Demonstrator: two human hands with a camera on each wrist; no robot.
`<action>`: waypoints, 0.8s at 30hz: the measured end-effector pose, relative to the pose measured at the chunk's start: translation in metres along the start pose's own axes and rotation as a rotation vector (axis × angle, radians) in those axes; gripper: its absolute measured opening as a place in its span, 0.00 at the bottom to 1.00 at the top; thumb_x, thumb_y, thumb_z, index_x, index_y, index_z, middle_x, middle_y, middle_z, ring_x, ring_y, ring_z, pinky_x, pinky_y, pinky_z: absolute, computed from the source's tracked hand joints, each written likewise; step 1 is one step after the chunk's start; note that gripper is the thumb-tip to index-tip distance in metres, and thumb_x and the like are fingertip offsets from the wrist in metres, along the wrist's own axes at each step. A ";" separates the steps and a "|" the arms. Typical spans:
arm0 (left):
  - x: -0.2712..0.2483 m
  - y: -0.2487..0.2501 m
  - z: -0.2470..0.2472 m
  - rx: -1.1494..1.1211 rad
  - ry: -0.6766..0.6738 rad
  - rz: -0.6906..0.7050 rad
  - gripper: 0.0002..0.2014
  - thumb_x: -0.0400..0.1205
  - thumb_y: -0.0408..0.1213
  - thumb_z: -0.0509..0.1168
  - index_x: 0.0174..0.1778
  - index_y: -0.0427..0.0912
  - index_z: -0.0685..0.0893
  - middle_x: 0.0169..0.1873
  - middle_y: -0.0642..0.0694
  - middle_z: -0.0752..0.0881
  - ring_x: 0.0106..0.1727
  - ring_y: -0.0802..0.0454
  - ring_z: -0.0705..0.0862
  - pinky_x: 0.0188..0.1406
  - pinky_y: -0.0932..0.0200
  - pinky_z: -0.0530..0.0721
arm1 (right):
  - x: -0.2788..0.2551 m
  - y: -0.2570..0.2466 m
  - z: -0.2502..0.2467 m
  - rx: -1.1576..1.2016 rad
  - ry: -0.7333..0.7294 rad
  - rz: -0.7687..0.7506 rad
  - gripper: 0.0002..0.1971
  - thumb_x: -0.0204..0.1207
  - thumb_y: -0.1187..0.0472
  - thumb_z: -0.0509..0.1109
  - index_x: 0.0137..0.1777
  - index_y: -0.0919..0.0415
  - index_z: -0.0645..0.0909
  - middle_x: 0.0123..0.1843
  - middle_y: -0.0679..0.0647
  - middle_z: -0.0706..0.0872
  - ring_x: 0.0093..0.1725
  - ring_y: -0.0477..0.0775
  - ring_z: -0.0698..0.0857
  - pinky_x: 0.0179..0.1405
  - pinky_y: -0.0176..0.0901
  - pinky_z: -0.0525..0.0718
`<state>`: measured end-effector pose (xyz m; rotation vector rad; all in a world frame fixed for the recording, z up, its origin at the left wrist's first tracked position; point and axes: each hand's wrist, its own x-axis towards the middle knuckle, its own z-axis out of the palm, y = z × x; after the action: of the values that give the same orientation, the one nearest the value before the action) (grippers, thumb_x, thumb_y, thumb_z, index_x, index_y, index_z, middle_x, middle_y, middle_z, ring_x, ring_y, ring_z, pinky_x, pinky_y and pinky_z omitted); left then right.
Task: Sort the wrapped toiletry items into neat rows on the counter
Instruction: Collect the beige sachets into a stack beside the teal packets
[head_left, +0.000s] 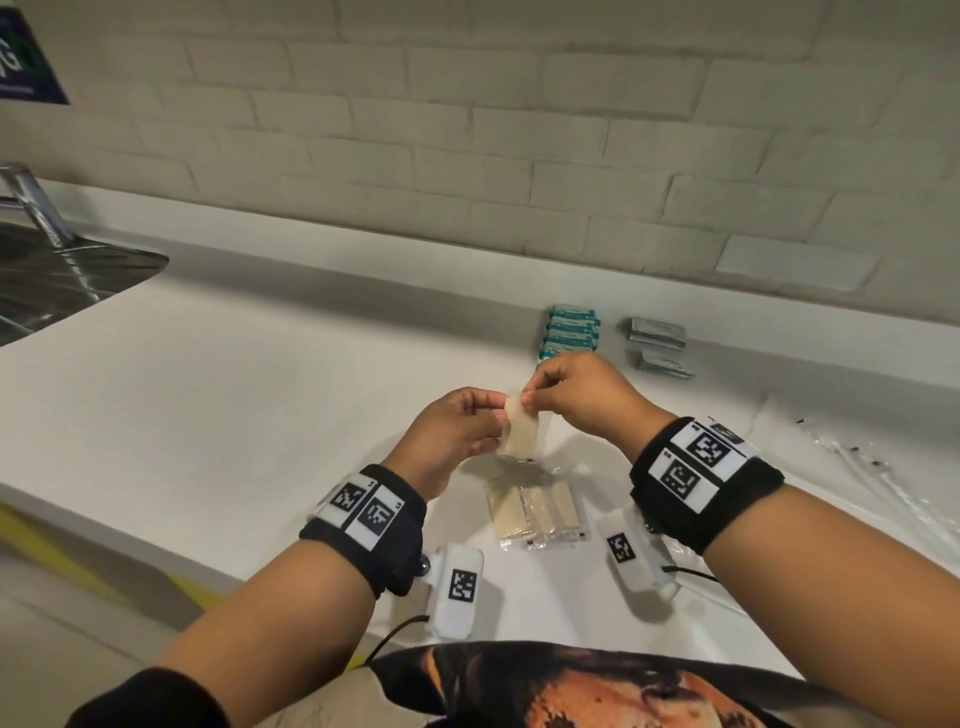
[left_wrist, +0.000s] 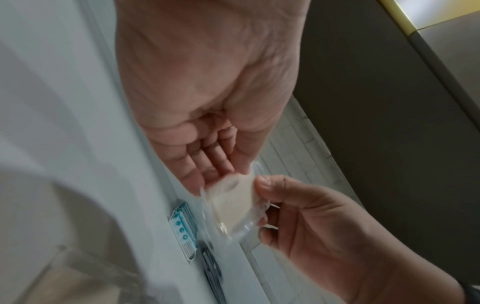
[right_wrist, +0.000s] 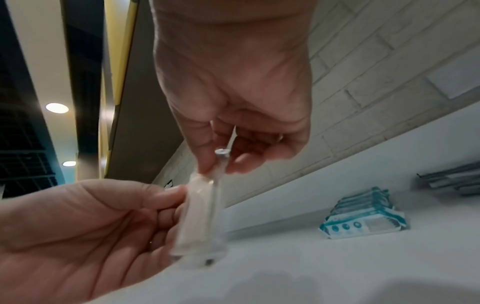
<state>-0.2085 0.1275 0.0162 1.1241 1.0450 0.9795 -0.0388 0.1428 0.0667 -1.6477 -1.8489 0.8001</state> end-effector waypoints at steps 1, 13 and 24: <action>0.000 -0.001 -0.002 0.023 0.009 -0.024 0.05 0.82 0.30 0.66 0.51 0.42 0.83 0.44 0.46 0.86 0.44 0.51 0.84 0.49 0.57 0.82 | 0.001 0.000 -0.002 -0.083 0.022 0.004 0.04 0.72 0.62 0.75 0.36 0.56 0.87 0.34 0.44 0.84 0.35 0.45 0.79 0.32 0.36 0.74; -0.018 -0.025 -0.014 0.426 -0.086 -0.426 0.11 0.81 0.33 0.67 0.32 0.37 0.83 0.28 0.41 0.81 0.29 0.48 0.79 0.37 0.56 0.82 | -0.012 0.019 0.045 -0.398 -0.220 0.129 0.13 0.74 0.55 0.72 0.55 0.60 0.86 0.56 0.54 0.88 0.54 0.54 0.85 0.50 0.44 0.81; -0.007 -0.030 0.010 0.452 -0.075 -0.562 0.08 0.82 0.33 0.67 0.45 0.31 0.84 0.33 0.38 0.87 0.35 0.47 0.87 0.40 0.57 0.87 | -0.038 0.052 0.030 0.160 -0.360 0.699 0.16 0.71 0.45 0.75 0.41 0.60 0.82 0.29 0.56 0.78 0.25 0.53 0.74 0.26 0.39 0.70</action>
<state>-0.1980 0.1135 -0.0111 1.1195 1.4588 0.2562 -0.0209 0.1072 0.0077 -2.1702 -1.3419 1.5731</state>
